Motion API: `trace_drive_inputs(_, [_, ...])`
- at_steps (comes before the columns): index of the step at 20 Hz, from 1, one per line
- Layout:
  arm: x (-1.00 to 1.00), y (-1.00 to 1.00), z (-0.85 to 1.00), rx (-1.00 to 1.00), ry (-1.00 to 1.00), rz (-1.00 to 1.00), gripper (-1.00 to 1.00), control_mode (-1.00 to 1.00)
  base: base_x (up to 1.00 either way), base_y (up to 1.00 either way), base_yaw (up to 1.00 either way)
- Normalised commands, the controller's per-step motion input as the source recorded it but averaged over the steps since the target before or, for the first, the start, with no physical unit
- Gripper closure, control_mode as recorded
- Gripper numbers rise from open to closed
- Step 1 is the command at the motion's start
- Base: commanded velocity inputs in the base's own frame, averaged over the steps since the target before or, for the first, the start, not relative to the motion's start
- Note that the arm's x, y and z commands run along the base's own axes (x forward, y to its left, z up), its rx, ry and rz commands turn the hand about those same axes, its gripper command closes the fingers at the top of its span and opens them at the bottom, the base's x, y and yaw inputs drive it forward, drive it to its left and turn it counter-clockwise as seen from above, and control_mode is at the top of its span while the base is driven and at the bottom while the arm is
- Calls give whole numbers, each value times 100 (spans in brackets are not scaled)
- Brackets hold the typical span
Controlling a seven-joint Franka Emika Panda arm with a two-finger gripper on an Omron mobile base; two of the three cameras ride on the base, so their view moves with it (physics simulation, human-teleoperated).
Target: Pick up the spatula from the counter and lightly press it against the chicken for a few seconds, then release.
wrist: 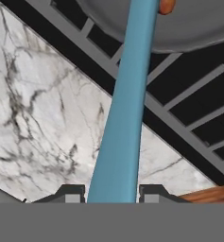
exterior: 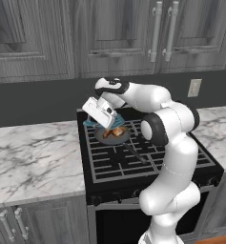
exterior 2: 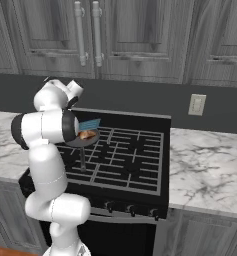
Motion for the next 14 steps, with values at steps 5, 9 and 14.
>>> trace_drive_inputs(5, [-3, 0, 0, 0, -1, 0, 100, -100, 0, 0, 0])
trace_drive_inputs(9, [-11, 0, 0, 0, -3, 0, 100, -100, 0, 0, 0])
trace_drive_inputs(14, [-20, 0, 0, 0, -5, 0, 100, -100, 0, 0, 0])
